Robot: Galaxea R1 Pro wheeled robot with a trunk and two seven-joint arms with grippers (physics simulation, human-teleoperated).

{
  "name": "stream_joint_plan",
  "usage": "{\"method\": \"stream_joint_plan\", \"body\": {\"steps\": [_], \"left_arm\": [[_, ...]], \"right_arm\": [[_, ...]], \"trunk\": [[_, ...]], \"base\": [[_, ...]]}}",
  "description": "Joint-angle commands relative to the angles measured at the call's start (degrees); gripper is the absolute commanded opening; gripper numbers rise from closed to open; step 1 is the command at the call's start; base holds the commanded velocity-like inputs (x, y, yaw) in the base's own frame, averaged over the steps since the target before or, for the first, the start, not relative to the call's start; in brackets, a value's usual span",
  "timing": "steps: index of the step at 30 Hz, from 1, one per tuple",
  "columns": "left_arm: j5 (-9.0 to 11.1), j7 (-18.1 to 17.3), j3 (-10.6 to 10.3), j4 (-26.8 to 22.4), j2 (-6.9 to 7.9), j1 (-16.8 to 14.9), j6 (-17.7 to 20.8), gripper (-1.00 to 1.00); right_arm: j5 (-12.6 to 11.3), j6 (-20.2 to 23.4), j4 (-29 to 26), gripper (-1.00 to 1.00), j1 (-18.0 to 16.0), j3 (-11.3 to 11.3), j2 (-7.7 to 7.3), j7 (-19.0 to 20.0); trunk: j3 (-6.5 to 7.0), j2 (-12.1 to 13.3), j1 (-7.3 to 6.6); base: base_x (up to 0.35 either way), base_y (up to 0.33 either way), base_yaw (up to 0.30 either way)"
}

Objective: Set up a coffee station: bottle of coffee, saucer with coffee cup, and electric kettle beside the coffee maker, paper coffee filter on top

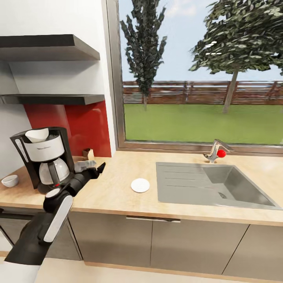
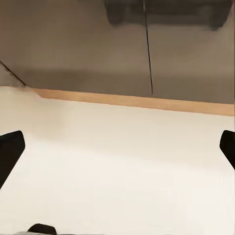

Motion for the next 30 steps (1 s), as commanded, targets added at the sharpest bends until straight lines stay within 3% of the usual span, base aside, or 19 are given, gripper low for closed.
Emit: {"method": "stream_joint_plan", "body": {"steps": [1, 5, 9, 14, 21, 30], "left_arm": [[0.39, -0.75, 0.14, -0.23, 0.19, -0.75, 1.17, 1.00], [0.39, -2.39, 4.43, -0.49, 0.53, -1.35, 5.10, 1.00], [0.35, -2.69, 6.84, -0.49, 0.60, -1.33, 7.73, 1.00], [0.25, -2.73, 7.26, -0.38, 0.65, -1.29, 8.06, 1.00], [-0.17, -2.67, 7.27, 0.01, 0.62, -1.33, 7.73, 1.00], [-0.64, -2.52, 7.21, 0.15, 0.56, -1.38, 7.48, 1.00]], "right_arm": [[0.04, -1.11, 0.57, 1.00, -0.59, -0.60, 0.07, 2.37], [0.10, -10.05, 2.59, 1.00, -1.61, -0.57, 0.07, 11.89], [0.10, -16.98, 2.96, 1.00, -2.27, -0.56, 0.07, 15.01], [0.04, -17.00, 3.02, 1.00, -8.50, -0.64, 0.07, 15.30], [-0.01, -17.00, 3.10, 1.00, -13.41, -0.58, 0.07, 15.34], [-0.04, -17.00, 3.33, 1.00, -15.81, -0.56, 0.07, 15.32]], "trunk": [[-0.14, -0.13, 0.04], [-0.14, -0.13, 0.04], [-0.14, -0.13, 0.04], [-0.14, -0.13, 0.04], [-0.14, -0.13, 0.04], [-0.14, -0.13, 0.04]], "base": [[0.000, 0.000, 0.000], [0.000, 0.000, 0.000], [0.000, 0.000, 0.000], [0.000, 0.000, 0.000], [0.000, 0.000, 0.000], [-0.130, 0.041, 0.000]]}}
